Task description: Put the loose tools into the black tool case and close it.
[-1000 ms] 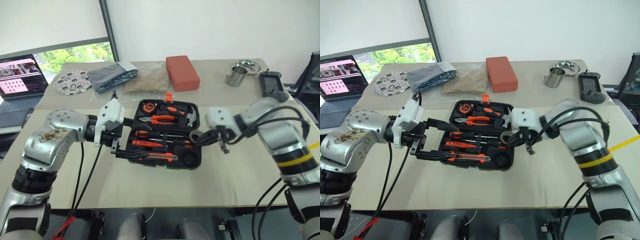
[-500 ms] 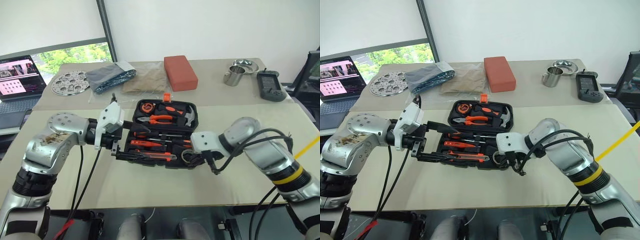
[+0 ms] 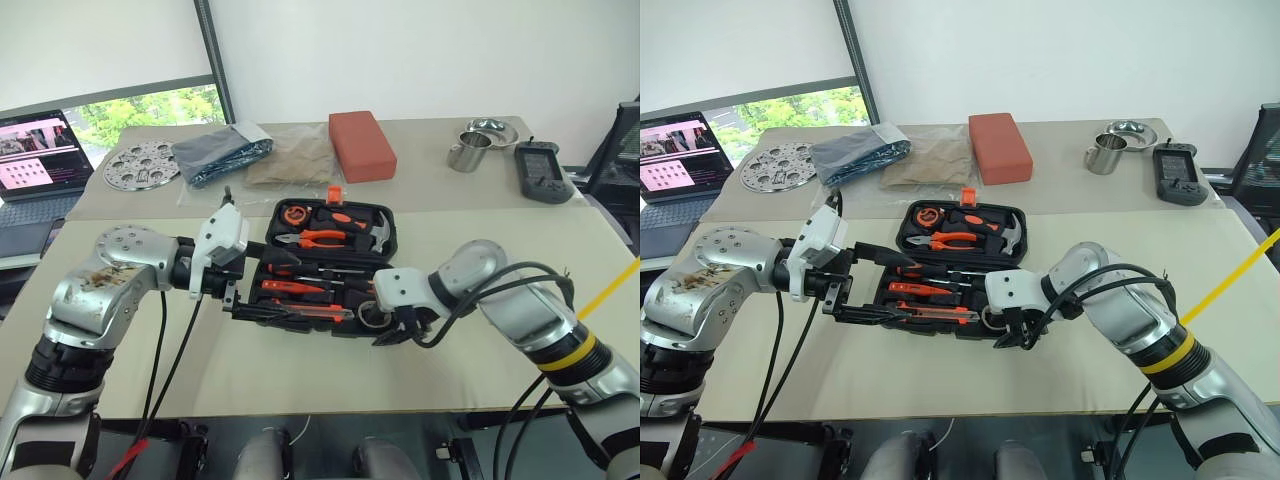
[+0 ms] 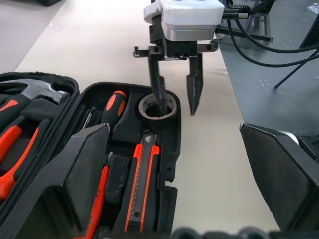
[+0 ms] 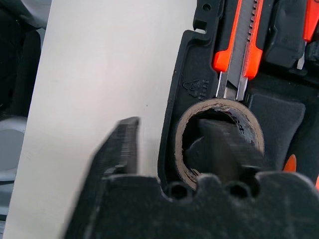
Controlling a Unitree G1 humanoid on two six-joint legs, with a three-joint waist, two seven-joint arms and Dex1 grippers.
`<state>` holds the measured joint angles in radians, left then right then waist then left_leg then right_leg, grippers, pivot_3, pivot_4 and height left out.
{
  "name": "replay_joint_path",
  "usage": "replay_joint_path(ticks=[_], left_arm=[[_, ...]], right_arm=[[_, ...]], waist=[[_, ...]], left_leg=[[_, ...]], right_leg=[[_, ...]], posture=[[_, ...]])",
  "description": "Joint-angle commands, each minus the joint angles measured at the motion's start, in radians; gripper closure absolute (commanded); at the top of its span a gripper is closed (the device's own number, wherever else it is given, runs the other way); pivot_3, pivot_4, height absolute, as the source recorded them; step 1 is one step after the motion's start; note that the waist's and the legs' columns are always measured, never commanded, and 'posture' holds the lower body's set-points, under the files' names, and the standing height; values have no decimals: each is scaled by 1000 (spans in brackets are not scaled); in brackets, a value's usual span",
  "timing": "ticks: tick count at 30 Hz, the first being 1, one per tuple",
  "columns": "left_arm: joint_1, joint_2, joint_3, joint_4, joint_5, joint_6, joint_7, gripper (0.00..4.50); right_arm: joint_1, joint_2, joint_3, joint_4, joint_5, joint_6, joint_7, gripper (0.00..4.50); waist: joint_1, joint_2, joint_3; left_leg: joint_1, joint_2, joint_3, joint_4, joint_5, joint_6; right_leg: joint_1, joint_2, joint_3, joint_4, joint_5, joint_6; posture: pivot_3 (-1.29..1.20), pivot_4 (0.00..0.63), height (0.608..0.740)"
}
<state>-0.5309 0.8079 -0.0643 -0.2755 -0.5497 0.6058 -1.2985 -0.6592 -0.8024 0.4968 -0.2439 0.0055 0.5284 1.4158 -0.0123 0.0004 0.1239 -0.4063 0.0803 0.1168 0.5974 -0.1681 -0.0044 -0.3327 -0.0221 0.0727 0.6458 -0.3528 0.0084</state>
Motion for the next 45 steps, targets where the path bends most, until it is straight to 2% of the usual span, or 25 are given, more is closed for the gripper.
replay_joint_path(ticks=[1,2,3,19,26,31,35,38,43,45], left_arm=[[-14,-1,10,10,13,-40,8,0],[-18,-2,9,16,15,-43,9,0],[-20,-2,8,20,17,-46,8,0],[-32,-3,1,41,36,-62,-5,0],[-25,-6,8,48,39,-64,4,0],[-28,-53,54,128,50,-81,87,0],[-83,-125,84,314,114,-150,215,0],[-167,-180,100,531,159,-205,292,0],[-319,-233,114,876,221,-250,363,0],[-373,-249,126,996,223,-246,363,0]], right_arm=[[-22,-13,-32,-25,10,5,-1,560],[-23,-13,-33,-25,12,6,-4,110],[-23,-13,-33,-25,13,8,-7,46],[-21,-63,-27,-26,-7,39,-6,46],[-56,-32,-128,-72,111,145,-20,46],[-129,39,-265,145,128,153,-178,46],[-191,118,-356,420,120,126,-337,46],[-225,176,-398,585,123,110,-429,799],[-265,232,-432,766,120,81,-528,2479],[-292,256,-465,852,134,82,-570,2479]], waist=[[0,0,0],[0,0,0],[-1,0,0],[-1,0,0],[-1,0,0],[0,0,0],[2,-1,0],[2,-1,0],[-2,-1,0],[-4,-1,0]], left_leg=[[0,0,0,0,0,0],[0,0,0,0,0,0],[0,0,0,0,0,0],[0,0,0,0,0,0],[0,0,0,0,0,0],[1,0,0,0,0,0],[0,0,0,1,0,0],[0,-1,1,1,0,0],[-1,-1,2,0,1,-1],[-1,-1,3,0,2,-2]], right_leg=[[0,0,0,0,0,0],[0,0,0,0,0,0],[0,0,0,0,0,0],[0,0,0,0,0,0],[0,0,0,0,0,0],[0,0,0,0,0,0],[0,-1,0,1,0,0],[0,-1,0,1,0,-1],[-2,-1,0,1,0,0],[-3,-1,0,2,0,0]], posture=[[0,150,740],[0,150,740],[0,150,740],[0,150,740],[0,150,740],[0,150,740],[0,150,740],[0,150,740],[0,150,740],[0,150,740]])
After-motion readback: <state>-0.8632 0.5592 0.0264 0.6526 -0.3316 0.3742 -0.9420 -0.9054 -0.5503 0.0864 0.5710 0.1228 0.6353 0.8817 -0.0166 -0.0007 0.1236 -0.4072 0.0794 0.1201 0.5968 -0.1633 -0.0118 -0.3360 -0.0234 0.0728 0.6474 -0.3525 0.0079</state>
